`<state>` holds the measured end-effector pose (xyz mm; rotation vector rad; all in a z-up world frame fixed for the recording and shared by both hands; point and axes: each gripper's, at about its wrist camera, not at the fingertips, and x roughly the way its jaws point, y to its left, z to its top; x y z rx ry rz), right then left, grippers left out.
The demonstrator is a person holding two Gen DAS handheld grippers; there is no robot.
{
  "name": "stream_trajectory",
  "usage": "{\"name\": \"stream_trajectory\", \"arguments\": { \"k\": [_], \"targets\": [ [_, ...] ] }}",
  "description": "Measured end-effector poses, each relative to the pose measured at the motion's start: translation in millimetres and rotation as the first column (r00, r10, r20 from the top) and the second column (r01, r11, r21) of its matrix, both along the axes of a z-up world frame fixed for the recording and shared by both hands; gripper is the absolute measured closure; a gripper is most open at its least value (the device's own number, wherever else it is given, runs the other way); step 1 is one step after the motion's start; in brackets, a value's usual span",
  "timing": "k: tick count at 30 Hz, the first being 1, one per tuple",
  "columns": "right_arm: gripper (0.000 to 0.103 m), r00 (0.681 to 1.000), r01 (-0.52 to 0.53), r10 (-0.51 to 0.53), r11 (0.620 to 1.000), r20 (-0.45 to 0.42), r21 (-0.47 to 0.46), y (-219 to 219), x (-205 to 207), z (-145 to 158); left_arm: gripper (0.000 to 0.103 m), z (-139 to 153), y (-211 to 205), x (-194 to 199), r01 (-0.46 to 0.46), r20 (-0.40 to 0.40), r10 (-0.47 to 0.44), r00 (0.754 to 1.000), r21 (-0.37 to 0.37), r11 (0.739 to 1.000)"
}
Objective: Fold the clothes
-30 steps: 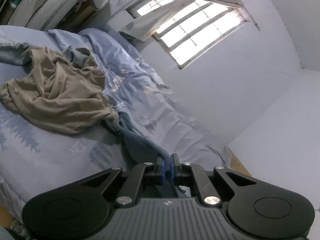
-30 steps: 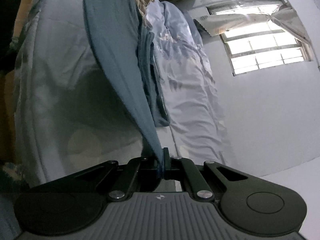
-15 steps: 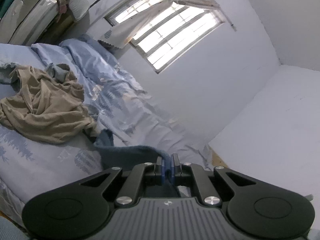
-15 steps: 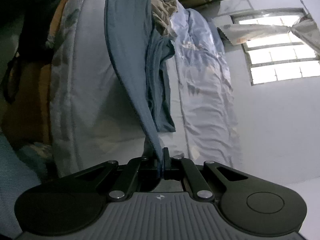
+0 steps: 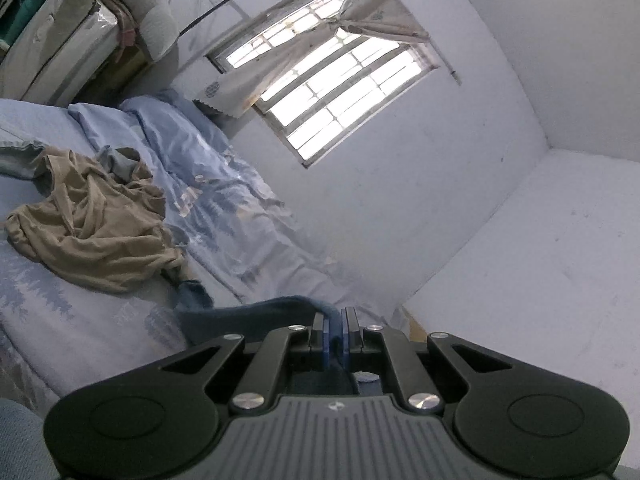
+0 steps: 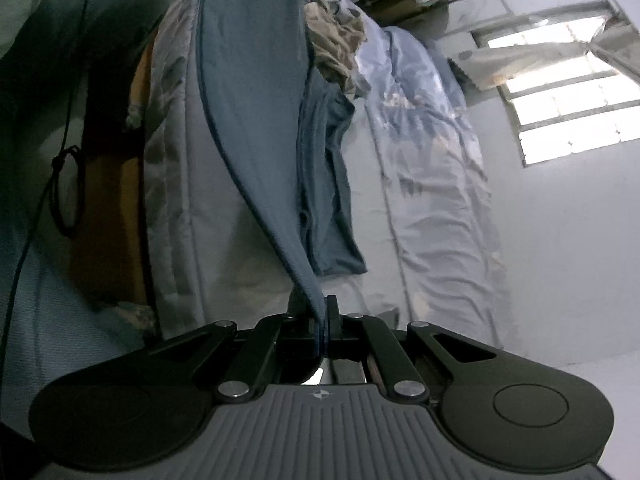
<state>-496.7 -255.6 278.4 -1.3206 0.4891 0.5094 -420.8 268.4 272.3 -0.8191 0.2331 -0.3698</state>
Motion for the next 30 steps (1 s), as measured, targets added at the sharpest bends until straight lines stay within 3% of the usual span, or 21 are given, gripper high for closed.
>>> {"name": "stream_trajectory", "arguments": {
  "k": [6,14,22,30],
  "targets": [
    [0.103,1.0,0.02,-0.019,0.999,-0.017,0.036,2.1,19.0,-23.2,0.1,-19.9,2.4,32.3,-0.018,-0.134,0.016,0.991,-0.02,1.0],
    [0.103,0.999,0.045,-0.044,0.995,-0.019,0.089,3.4,57.5,-44.7,0.1,-31.6,-2.5,78.3,-0.052,-0.196,0.049,0.979,-0.01,0.999],
    [0.103,0.994,0.108,-0.11,0.982,0.0,0.157,-5.6,122.0,-45.6,0.1,-41.7,-0.4,129.7,-0.104,-0.238,0.101,0.966,0.0,0.995],
    [0.103,0.986,0.169,-0.169,0.965,-0.018,0.2,-12.5,205.8,-56.1,0.1,-58.6,-6.4,205.0,-0.12,-0.28,0.125,0.952,0.034,0.992]
  ]
}}
